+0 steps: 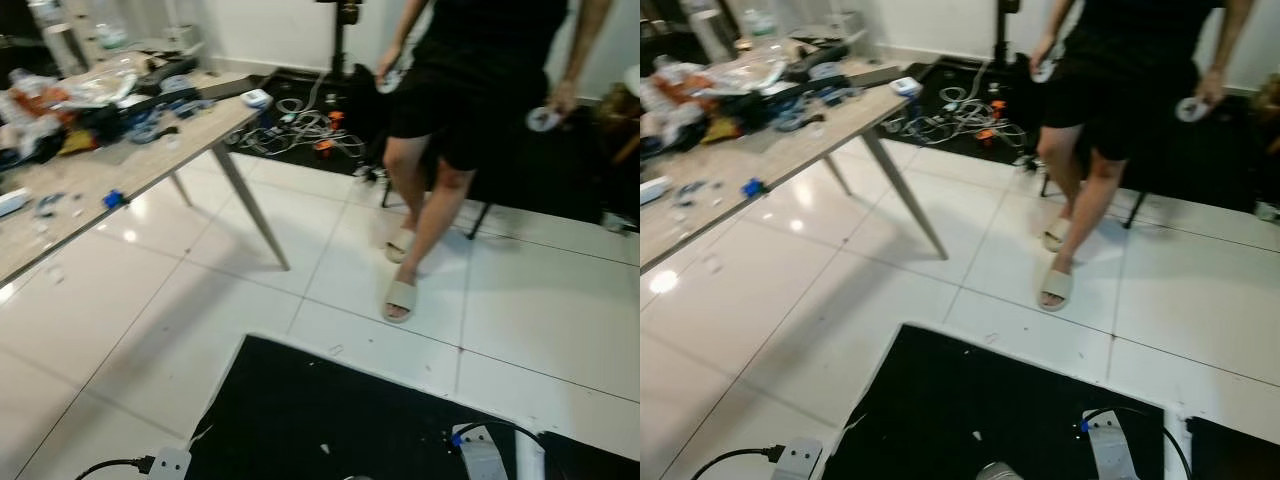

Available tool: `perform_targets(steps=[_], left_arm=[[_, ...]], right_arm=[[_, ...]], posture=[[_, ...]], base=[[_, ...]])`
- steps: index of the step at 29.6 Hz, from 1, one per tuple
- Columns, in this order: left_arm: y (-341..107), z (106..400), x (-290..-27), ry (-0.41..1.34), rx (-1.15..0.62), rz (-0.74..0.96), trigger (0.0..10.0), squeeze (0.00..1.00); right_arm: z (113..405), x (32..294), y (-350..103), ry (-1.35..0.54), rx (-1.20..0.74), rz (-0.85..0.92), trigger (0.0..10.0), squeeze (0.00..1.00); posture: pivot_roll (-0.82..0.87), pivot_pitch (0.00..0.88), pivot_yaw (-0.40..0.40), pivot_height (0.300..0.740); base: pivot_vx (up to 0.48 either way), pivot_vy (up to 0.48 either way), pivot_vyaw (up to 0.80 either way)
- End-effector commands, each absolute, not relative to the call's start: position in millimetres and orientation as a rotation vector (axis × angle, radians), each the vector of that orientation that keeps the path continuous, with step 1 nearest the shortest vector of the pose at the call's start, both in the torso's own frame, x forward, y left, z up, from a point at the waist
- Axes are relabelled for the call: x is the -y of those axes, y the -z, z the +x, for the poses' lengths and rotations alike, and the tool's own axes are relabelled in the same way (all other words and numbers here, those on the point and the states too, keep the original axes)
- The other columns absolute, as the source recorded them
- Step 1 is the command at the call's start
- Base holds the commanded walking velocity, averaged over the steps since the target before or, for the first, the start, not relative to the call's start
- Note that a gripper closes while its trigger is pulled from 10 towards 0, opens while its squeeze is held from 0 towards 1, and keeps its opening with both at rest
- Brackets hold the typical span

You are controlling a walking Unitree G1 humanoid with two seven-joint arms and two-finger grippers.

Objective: Picking trash to rubbish bin

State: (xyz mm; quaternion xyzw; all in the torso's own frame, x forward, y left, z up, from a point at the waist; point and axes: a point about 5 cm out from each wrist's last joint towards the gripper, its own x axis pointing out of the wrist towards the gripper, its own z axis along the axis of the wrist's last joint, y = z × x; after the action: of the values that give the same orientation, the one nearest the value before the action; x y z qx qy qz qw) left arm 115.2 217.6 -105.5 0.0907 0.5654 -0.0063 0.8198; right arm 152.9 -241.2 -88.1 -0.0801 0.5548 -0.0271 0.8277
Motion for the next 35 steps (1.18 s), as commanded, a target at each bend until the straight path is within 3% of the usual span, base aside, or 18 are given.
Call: perform_targets(steps=[1, 5, 18, 27, 35], left_arm=[[109, 103, -220, -0.005, -1.248, 0.192, 10.0, 0.00], [110, 94, -223, -0.058, -1.259, 0.175, 10.0, 0.00], [115, 69, -227, -0.104, -1.320, 0.164, 10.0, 0.00], [108, 67, -255, -0.256, -1.312, 0.175, 10.0, 0.00], [109, 64, -254, -0.262, -1.325, 0.154, 10.0, 0.00]], right_arm=[[149, 236, 91, 0.053, -1.193, -0.163, 10.0, 0.00], [149, 217, 95, 0.010, -1.205, -0.168, 10.0, 0.00], [159, 208, 93, -0.058, -1.186, -0.194, 10.0, 0.00], [146, 207, 98, -0.104, -1.236, -0.251, 10.0, 0.00], [170, 193, 91, -0.132, -1.175, -0.243, 10.0, 0.00]], posture=[[-0.04, 0.036, 0.079, 0.740], [0.00, 0.033, 0.053, 0.740], [0.00, 0.049, 0.051, 0.740], [0.06, 0.022, 0.035, 0.740], [0.05, 0.000, 0.050, 0.740]], base=[[0.000, 0.000, -0.78], [0.000, 0.000, -0.79], [0.000, 0.000, -0.79], [0.000, 0.000, -0.79], [0.000, 0.000, -0.79]])
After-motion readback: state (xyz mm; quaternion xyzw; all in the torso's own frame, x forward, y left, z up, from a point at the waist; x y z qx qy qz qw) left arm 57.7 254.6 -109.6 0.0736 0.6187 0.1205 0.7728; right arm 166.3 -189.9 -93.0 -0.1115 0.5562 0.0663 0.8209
